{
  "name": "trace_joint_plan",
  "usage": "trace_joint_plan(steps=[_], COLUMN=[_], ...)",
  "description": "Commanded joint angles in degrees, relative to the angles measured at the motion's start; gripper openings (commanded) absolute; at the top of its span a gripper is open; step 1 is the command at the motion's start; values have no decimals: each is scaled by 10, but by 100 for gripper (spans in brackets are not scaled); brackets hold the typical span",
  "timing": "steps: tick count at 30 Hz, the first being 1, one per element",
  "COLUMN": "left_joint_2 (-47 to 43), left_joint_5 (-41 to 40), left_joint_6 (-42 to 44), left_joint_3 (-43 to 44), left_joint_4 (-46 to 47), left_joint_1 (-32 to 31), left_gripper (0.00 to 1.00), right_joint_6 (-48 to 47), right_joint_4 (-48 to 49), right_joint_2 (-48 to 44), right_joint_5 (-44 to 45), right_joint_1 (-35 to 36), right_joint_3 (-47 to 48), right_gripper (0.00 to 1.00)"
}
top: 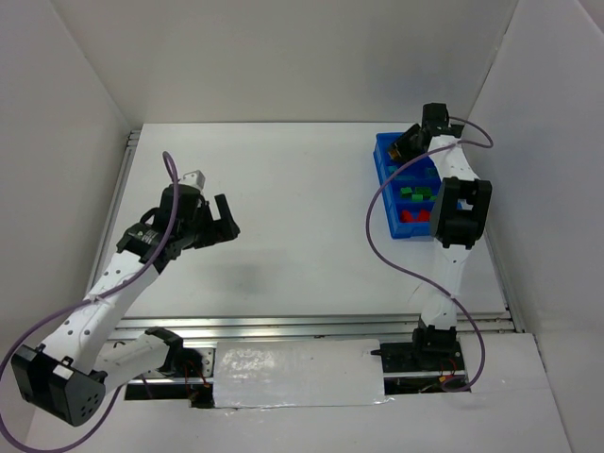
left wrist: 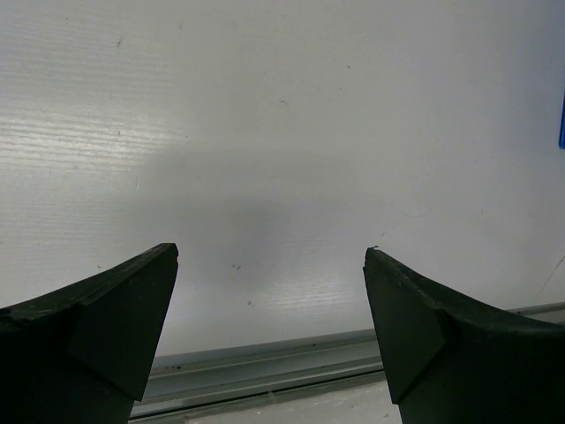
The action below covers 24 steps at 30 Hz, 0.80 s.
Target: Sort the legos into containers by color
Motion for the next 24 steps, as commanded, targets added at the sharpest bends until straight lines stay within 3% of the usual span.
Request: trace_joint_plan(steps=[1, 24], left_joint_2=[5, -39], left_joint_5=[-6, -27], left_joint_6=[-15, -50], left_joint_3=[16, -12], left_joint_4=[17, 1], left_joint_1=[2, 2], left_gripper=[100, 100], right_joint_6=[3, 47], right_joint_4=[38, 64], right_joint_2=[-44, -81], right_joint_5=[-4, -12], right_joint_1=[-4, -14], right_joint_3=[-19, -60], right_gripper=[0, 1])
